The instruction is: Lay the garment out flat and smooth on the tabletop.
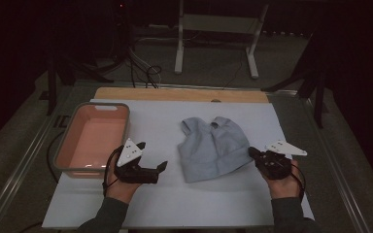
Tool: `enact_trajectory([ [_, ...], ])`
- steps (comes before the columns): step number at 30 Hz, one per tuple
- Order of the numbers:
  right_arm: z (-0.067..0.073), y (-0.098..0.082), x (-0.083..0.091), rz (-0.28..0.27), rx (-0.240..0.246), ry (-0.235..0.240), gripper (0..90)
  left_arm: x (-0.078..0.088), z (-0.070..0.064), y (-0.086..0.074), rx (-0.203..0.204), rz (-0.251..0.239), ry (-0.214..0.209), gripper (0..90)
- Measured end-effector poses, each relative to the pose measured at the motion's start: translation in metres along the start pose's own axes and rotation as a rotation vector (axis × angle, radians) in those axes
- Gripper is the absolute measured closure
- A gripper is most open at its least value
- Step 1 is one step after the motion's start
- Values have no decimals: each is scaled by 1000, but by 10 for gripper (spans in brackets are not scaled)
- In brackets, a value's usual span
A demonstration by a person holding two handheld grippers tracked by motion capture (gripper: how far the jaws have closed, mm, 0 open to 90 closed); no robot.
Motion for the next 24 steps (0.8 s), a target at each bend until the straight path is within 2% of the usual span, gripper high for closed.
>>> enact_trajectory([
  [1, -5, -3, 0, 2, -9, -14, 875, 0, 0, 0, -1, 0, 1, 35],
  [6, -22, -17, -3, 31, -47, -25, 875, -1, -2, 1, 0, -2, -5, 36],
  [11, -21, -31, -15, 92, -25, -30, 864, -2, -4, 1, -8, 3, -6, 36],
  [13, -20, -33, -16, 99, -27, -29, 839, -2, -4, 1, -7, 2, -7, 36],
  [14, -19, -34, -18, 102, -29, -28, 777, -2, -4, 1, -7, 2, -7, 36],
  [15, -15, -36, -20, 112, -22, -15, 659, -2, -4, 1, -6, 1, -7, 36],
  [17, -9, -36, -22, 114, -8, -8, 552, -2, -4, 1, -7, 1, -8, 35],
  [19, -3, -35, -23, 111, -2, 2, 481, -2, -4, 1, -8, 3, -7, 35],
  [24, 12, -34, -28, 116, 43, 8, 400, -3, -5, 0, -10, 5, -10, 35],
])
Point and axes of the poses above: each handheld gripper's, and its own axes: x roughly backward along the jaws, y roughly out of its top, z roughly to its left, the point moved 5 cm from there along -x, roughly forward along the jaws, and after that the axes turned 13 degrees about z, right-handed, at the moved point
